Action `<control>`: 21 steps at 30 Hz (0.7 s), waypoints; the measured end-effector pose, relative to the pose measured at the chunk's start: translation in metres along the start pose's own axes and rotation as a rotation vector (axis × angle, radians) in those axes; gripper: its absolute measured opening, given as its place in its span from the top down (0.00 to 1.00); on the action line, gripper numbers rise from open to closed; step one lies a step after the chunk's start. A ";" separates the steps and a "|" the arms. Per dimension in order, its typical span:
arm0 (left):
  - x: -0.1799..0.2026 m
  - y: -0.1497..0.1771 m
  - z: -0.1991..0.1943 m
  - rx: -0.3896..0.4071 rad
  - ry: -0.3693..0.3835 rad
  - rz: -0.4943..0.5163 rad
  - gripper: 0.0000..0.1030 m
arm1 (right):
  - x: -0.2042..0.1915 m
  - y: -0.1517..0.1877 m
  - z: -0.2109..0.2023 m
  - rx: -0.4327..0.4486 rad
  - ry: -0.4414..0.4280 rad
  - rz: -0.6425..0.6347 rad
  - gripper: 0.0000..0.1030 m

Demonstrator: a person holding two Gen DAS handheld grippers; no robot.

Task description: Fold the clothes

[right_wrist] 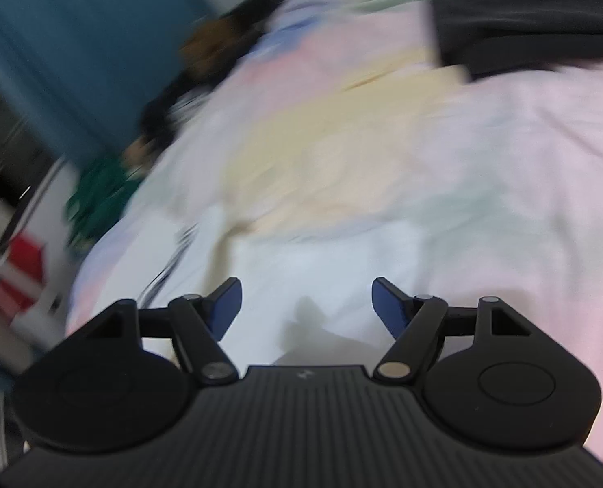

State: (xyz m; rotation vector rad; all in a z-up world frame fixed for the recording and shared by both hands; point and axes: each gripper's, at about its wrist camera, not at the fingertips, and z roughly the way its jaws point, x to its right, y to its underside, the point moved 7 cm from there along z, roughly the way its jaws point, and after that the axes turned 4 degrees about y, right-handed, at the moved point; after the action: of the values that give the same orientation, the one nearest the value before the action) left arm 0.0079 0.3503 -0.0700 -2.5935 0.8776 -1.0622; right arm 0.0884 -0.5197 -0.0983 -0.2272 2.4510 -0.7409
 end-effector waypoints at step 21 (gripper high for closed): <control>0.008 0.004 0.059 -0.101 0.315 -0.231 0.10 | -0.029 0.033 0.031 -0.189 -0.218 0.053 0.33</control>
State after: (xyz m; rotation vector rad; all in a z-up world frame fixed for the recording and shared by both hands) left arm 0.0517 0.3403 -0.1092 -2.7043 0.7201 -1.5613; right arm 0.1298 -0.4975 -0.1249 -0.2968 2.3085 -0.4373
